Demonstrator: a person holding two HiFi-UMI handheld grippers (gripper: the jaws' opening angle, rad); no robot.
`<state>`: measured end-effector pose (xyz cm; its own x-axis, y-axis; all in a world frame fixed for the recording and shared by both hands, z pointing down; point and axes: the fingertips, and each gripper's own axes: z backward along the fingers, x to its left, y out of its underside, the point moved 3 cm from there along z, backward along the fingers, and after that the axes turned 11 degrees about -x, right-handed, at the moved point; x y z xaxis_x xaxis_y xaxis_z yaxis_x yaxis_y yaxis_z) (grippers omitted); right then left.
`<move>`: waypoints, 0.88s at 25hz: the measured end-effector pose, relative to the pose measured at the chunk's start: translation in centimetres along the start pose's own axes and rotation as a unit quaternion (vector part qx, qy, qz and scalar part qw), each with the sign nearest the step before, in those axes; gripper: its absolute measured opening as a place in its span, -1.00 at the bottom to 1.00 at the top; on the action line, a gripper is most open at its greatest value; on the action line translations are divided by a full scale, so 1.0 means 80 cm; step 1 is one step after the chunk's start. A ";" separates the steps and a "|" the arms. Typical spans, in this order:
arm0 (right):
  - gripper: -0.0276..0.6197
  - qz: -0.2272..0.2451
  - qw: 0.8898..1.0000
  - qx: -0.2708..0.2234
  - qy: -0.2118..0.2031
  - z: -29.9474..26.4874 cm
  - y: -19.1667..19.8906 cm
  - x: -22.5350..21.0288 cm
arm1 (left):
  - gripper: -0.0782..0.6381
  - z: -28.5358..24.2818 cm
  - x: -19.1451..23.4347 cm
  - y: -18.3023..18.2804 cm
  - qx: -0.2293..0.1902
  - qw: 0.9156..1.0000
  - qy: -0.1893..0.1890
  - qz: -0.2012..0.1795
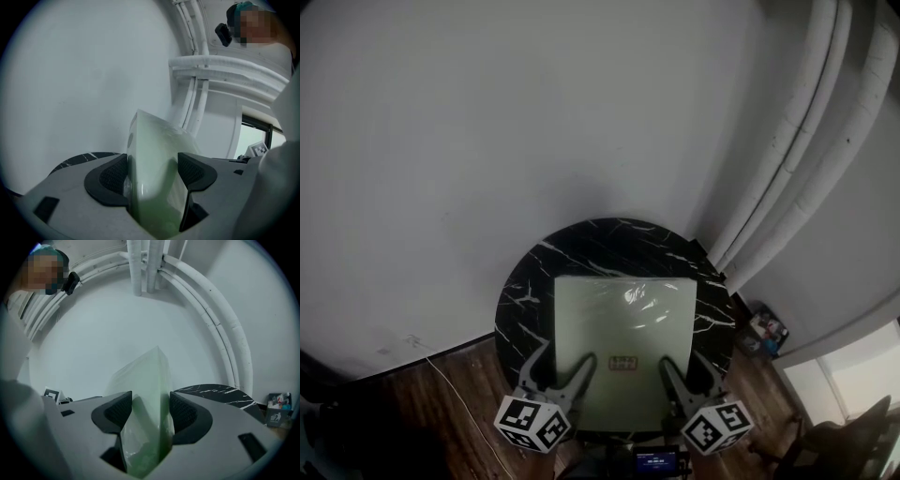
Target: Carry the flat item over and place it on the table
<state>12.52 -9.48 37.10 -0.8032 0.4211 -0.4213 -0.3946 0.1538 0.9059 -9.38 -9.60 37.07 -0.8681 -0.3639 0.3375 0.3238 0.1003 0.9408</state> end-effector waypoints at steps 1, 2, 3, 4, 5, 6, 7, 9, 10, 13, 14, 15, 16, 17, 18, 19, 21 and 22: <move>-0.24 -0.001 1.000 0.005 0.004 -0.002 0.006 -0.002 | 0.17 -0.001 0.004 0.006 0.005 1.000 0.000 0.002; -0.24 -0.002 1.000 0.009 0.007 -0.004 0.013 -0.004 | 0.17 -0.003 0.009 0.012 0.010 1.000 -0.001 0.003; -0.24 -0.004 1.000 0.013 0.010 -0.006 0.019 -0.007 | 0.17 -0.004 0.013 0.018 0.014 1.000 -0.002 0.006; -0.24 -0.005 1.000 0.018 0.013 -0.007 0.024 -0.010 | 0.17 -0.006 0.017 0.024 0.019 1.000 -0.003 0.008; -0.24 -0.007 1.000 0.023 0.016 -0.009 0.031 -0.014 | 0.17 -0.007 0.020 0.030 0.023 1.000 -0.004 0.010; -0.24 -0.010 0.999 0.028 0.018 -0.010 0.037 -0.018 | 0.17 -0.008 0.023 0.037 0.028 1.000 -0.006 0.012; -0.24 -0.012 0.999 0.032 0.021 -0.012 0.044 -0.021 | 0.17 -0.010 0.026 0.043 0.032 0.999 -0.008 0.012; -0.24 -0.019 0.999 0.039 0.025 -0.017 0.058 -0.028 | 0.17 -0.014 0.035 0.054 0.039 0.999 -0.009 0.009; -0.24 -0.023 0.998 0.042 0.027 -0.019 0.064 -0.031 | 0.17 -0.016 0.038 0.059 0.042 0.999 -0.009 0.008; -0.24 -0.028 0.998 0.051 0.037 -0.023 0.079 -0.038 | 0.17 -0.020 0.047 0.073 0.054 0.998 -0.010 0.011; -0.24 -0.028 0.997 0.054 0.039 -0.025 0.083 -0.040 | 0.17 -0.022 0.050 0.078 0.057 0.998 -0.011 0.013; -0.24 -0.028 0.997 0.057 0.041 -0.027 0.088 -0.043 | 0.17 -0.024 0.053 0.082 0.061 0.998 -0.011 0.015; -0.24 -0.029 0.997 0.060 0.043 -0.029 0.092 -0.046 | 0.17 -0.026 0.056 0.087 0.064 0.998 -0.011 0.017; -0.24 -0.030 0.997 0.062 0.045 -0.030 0.097 -0.049 | 0.17 -0.028 0.059 0.092 0.067 0.998 -0.012 0.018; -0.24 -0.031 0.996 0.065 0.047 -0.032 0.102 -0.051 | 0.17 -0.030 0.062 0.097 0.070 0.997 -0.013 0.020; -0.24 -0.032 0.996 0.068 0.049 -0.035 0.107 -0.054 | 0.17 -0.031 0.066 0.102 0.073 0.997 -0.014 0.021; -0.24 -0.034 0.995 0.074 0.050 -0.041 0.119 -0.059 | 0.17 -0.034 0.075 0.113 0.078 0.996 -0.017 0.025; -0.24 -0.035 0.995 0.078 0.051 -0.044 0.125 -0.062 | 0.17 -0.035 0.080 0.118 0.081 0.996 -0.019 0.028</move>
<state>10.97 -13.16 48.06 -0.8209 0.3120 -0.4783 -0.3831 0.3202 0.8664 -10.83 -13.61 48.03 -0.8653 -0.3185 0.3871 0.3089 0.2694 0.9121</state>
